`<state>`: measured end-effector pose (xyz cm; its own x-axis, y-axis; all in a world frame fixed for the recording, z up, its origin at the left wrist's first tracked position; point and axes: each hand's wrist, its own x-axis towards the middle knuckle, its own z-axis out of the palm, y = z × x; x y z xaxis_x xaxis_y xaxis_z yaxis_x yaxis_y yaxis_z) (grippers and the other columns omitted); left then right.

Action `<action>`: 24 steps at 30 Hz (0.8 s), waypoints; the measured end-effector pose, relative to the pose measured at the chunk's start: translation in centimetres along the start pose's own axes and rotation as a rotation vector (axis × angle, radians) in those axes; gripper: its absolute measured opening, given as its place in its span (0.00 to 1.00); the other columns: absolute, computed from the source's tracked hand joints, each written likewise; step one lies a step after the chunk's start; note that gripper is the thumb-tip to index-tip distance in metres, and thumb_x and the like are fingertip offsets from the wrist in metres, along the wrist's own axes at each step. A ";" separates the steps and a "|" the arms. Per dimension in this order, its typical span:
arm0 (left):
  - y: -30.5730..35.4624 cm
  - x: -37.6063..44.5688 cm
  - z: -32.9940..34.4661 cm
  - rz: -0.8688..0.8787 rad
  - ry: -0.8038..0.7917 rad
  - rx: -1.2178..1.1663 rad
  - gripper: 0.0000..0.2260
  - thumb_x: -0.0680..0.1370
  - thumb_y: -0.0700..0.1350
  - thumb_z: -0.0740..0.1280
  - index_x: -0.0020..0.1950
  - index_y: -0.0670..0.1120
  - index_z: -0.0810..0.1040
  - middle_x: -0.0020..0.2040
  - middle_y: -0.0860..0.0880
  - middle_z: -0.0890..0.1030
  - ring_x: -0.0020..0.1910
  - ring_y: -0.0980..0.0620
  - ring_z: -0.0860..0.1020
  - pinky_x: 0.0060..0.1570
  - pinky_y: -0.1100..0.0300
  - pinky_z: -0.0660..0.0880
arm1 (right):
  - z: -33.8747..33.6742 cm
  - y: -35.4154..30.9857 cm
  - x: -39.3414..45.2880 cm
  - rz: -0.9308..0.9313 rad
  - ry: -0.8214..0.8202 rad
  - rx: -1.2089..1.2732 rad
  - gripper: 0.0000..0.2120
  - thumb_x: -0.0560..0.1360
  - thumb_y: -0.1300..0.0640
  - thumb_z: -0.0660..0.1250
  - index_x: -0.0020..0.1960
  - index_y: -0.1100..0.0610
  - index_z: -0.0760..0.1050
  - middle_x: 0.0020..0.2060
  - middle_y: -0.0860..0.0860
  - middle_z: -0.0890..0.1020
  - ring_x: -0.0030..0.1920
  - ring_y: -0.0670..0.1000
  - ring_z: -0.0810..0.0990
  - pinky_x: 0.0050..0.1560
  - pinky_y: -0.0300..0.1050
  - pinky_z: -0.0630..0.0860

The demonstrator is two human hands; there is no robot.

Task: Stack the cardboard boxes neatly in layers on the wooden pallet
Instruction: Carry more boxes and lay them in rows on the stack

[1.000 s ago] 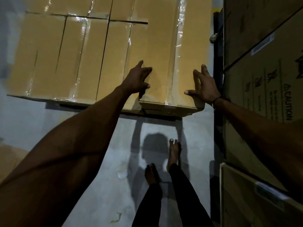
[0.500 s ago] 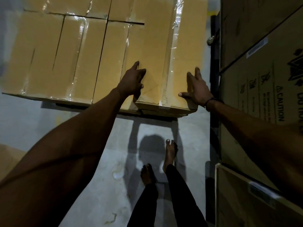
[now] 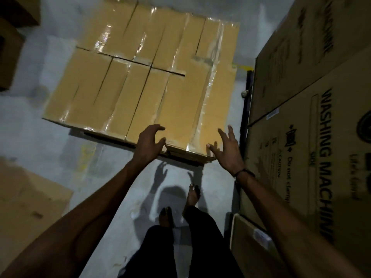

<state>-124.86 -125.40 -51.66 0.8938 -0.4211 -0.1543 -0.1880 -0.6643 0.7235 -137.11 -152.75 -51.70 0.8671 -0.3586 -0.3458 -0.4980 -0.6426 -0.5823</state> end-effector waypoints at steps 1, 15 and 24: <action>0.7 -1.1 -1.5 -0.012 0.025 -0.027 0.17 0.78 0.40 0.73 0.66 0.43 0.79 0.67 0.44 0.79 0.63 0.44 0.78 0.59 0.45 0.77 | -1.2 -1.0 -0.9 -0.023 -0.001 0.004 0.35 0.79 0.41 0.69 0.81 0.52 0.62 0.83 0.55 0.51 0.79 0.62 0.60 0.74 0.55 0.64; -2.5 -11.8 -21.9 -0.258 0.471 -0.205 0.11 0.79 0.44 0.72 0.61 0.51 0.81 0.59 0.54 0.82 0.57 0.57 0.80 0.53 0.50 0.80 | -6.6 -19.1 -2.6 -0.230 -0.028 0.043 0.29 0.79 0.37 0.68 0.76 0.47 0.69 0.78 0.49 0.67 0.77 0.55 0.67 0.72 0.64 0.69; -14.8 -16.1 -37.3 -0.390 0.677 -0.340 0.11 0.79 0.42 0.72 0.62 0.48 0.81 0.59 0.54 0.81 0.56 0.58 0.81 0.56 0.59 0.78 | 9.1 -41.5 -0.3 -0.387 -0.197 0.116 0.29 0.77 0.38 0.71 0.74 0.47 0.72 0.72 0.48 0.75 0.65 0.50 0.77 0.56 0.49 0.77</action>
<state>-121.32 -85.74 -34.76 0.9402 0.3316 -0.0774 0.2199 -0.4177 0.8816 -116.85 -119.81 -34.15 0.9763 0.0367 -0.2132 -0.1451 -0.6202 -0.7709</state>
